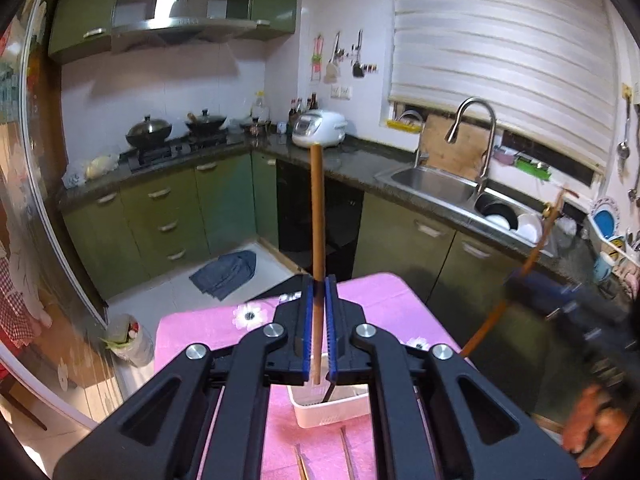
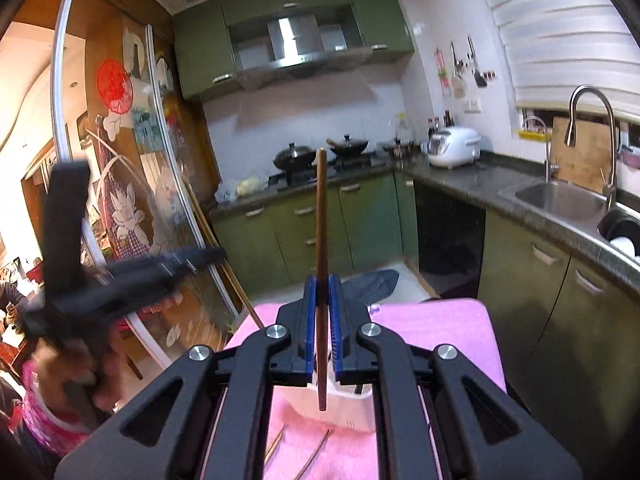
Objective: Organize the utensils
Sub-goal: 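Carry both chopsticks upright into the caddy and open both grippers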
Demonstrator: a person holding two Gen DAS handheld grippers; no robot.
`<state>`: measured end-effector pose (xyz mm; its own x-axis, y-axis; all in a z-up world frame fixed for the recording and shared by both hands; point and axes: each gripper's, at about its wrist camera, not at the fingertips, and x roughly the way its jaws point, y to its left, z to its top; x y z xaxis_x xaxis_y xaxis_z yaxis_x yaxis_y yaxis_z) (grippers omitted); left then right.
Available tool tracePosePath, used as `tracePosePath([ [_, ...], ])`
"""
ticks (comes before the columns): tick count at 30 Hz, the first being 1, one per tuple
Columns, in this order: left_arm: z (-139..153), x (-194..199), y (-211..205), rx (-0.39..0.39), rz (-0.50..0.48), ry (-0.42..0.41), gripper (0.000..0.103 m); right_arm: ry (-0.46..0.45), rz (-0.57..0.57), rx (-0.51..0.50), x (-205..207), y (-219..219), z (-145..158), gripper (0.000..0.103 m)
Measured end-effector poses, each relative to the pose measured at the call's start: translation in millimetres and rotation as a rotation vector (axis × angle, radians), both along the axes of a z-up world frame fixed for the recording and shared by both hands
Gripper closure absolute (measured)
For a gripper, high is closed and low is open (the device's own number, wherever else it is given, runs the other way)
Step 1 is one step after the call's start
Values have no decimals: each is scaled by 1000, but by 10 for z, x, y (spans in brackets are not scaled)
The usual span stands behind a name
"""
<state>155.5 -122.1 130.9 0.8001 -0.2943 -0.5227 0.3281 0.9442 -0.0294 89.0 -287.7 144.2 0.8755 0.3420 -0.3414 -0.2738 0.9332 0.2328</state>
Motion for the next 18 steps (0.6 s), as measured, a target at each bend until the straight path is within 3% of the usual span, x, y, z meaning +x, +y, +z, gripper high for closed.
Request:
tracePosePath([
  [8,-596,300,-73,41,-3,124,97,-29,-50,-5,279,4,125,96],
  [15,-1075,345,-49,68,8,218,96,22,-79,-14,648,-16,-156,96],
  [17,-1121,331,-28,70,5,227,86,36,-85,-23,721,9,-254,96],
  [18,-1136,324,-21,71,6,231,74,43,-85,-30,749,35,-309,96],
])
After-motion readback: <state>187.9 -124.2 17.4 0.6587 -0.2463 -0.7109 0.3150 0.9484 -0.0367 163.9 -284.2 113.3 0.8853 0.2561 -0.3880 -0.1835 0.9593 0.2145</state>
